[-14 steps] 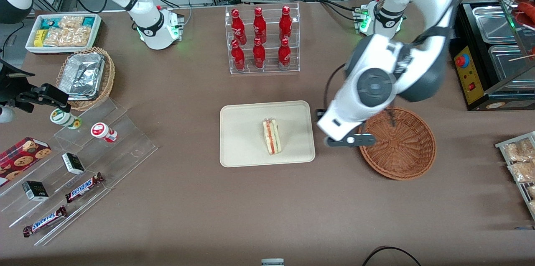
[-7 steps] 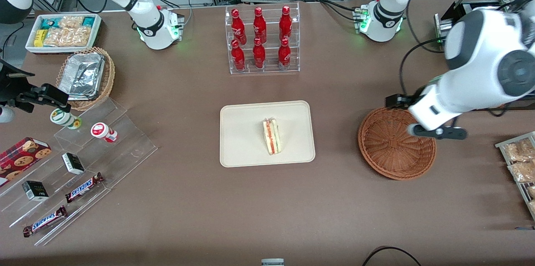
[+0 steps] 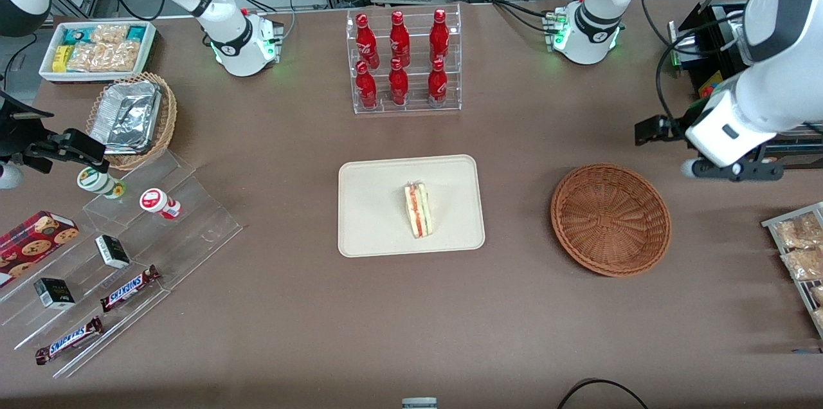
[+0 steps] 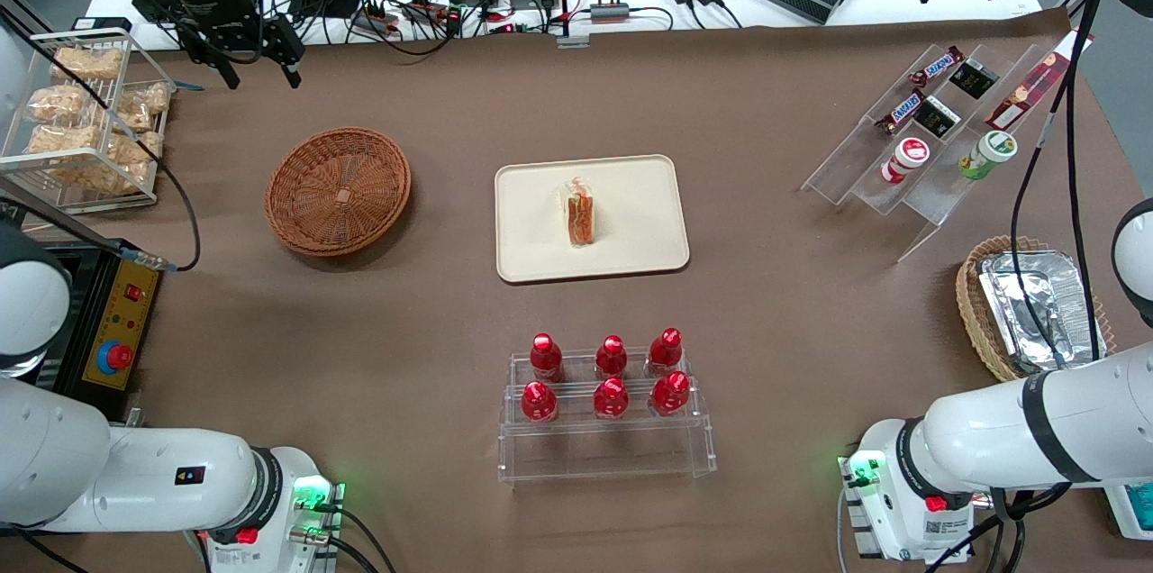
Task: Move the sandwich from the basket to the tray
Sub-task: 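Raise the left gripper away from the tray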
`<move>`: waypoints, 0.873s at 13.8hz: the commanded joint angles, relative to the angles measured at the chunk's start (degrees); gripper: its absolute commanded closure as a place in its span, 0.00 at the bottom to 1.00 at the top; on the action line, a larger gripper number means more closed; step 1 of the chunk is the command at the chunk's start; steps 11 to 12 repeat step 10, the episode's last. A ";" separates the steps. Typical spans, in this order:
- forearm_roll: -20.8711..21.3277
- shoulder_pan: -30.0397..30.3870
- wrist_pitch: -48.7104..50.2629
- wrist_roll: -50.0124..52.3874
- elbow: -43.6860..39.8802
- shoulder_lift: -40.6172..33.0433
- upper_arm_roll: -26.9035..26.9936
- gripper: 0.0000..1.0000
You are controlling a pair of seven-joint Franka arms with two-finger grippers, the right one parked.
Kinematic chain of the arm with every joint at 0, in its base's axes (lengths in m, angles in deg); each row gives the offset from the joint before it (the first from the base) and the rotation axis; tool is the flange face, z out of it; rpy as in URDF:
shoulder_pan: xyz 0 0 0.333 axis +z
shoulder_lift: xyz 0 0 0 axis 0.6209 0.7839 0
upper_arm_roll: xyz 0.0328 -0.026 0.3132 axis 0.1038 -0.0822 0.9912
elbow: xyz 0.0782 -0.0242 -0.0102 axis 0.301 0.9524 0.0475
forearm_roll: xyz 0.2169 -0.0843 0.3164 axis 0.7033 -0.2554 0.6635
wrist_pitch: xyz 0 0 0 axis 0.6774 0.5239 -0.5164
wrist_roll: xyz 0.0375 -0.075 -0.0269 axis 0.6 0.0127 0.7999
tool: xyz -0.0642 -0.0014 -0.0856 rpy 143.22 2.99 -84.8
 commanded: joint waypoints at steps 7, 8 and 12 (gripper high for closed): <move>3.24 3.22 6.93 -3.64 -1.96 -5.05 -0.97 0.00; 3.24 3.22 6.93 -3.64 -2.66 -4.79 -0.88 0.00; 3.33 3.22 7.71 -3.64 -2.76 -5.13 -0.70 0.00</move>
